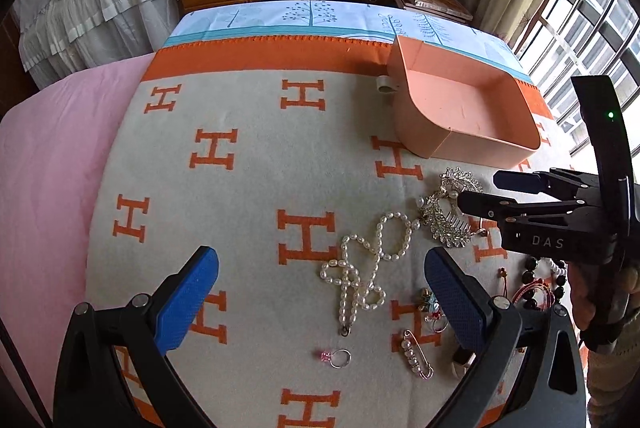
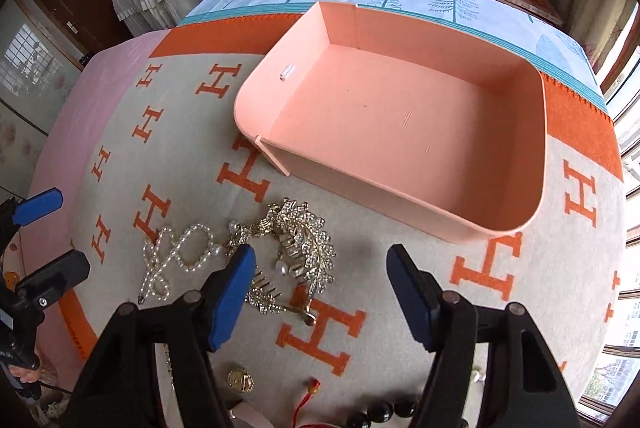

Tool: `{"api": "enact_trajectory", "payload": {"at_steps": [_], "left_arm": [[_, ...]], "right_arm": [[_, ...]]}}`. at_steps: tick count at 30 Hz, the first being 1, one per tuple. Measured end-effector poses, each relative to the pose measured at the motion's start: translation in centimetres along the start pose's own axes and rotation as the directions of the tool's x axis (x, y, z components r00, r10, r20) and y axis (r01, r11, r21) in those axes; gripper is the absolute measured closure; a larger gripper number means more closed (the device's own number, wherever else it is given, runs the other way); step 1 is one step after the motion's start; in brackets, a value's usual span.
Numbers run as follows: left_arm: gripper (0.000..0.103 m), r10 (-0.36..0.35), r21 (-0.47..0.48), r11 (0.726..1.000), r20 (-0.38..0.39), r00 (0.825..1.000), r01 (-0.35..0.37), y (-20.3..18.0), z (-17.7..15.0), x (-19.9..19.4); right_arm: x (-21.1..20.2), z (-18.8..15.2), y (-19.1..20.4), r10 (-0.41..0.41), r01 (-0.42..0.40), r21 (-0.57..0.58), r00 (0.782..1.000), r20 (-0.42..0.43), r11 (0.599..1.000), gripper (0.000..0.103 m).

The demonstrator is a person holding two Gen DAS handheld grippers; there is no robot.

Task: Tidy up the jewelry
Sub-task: 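Grasp the silver rhinestone hair comb with the right tool, then carry the hair comb into the pink box and open the right tool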

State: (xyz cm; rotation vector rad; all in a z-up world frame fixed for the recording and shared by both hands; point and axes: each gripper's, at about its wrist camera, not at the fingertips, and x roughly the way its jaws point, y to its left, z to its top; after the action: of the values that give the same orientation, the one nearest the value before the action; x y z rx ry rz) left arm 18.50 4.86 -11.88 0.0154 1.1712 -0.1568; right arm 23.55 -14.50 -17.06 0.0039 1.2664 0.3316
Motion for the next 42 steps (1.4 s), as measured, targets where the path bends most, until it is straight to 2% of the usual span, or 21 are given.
{"api": "enact_trajectory", "payload": {"at_steps": [2,3,6,8,18,28,36,42], "left_arm": [[0.001,0.000,-0.006,1.000,-0.011,1.000,0.000,0.1,-0.1,0.5],[0.001,0.002,-0.006,1.000,-0.010,1.000,-0.002,0.0,-0.1,0.7],[0.001,0.013,-0.002,1.000,0.001,1.000,-0.013,0.0,-0.3,0.9],[0.001,0.016,-0.004,1.000,0.002,1.000,-0.016,0.0,-0.5,1.2],[0.001,0.052,-0.017,0.999,0.012,0.999,-0.051,0.2,-1.9,1.3],[0.001,0.059,-0.034,0.998,0.044,0.997,-0.057,1.0,-2.3,-0.2],[0.001,0.066,-0.026,0.998,0.082,0.994,-0.064,0.7,-2.5,-1.7],[0.001,0.070,-0.015,0.998,0.111,0.991,-0.069,0.2,-2.6,-2.4]], "right_arm": [[0.7,0.4,0.2,-0.012,0.012,-0.020,1.000,-0.018,1.000,0.046],[0.9,0.5,0.3,-0.022,0.022,-0.027,0.999,-0.026,0.999,0.047],[1.0,0.7,0.9,-0.051,0.050,-0.067,0.999,-0.016,0.997,0.059],[1.1,0.7,1.1,-0.066,0.065,-0.089,0.998,-0.016,0.994,0.075],[0.2,-0.7,2.3,-0.124,0.125,-0.124,0.992,0.015,0.984,0.076],[-5.2,-1.4,3.3,-0.099,0.109,-0.099,0.990,0.104,0.989,0.077],[-10.2,1.0,3.4,-0.098,0.112,-0.049,0.969,0.227,0.993,0.077],[-11.5,4.3,1.3,-0.145,0.128,0.076,0.947,0.288,0.989,0.077]]}}
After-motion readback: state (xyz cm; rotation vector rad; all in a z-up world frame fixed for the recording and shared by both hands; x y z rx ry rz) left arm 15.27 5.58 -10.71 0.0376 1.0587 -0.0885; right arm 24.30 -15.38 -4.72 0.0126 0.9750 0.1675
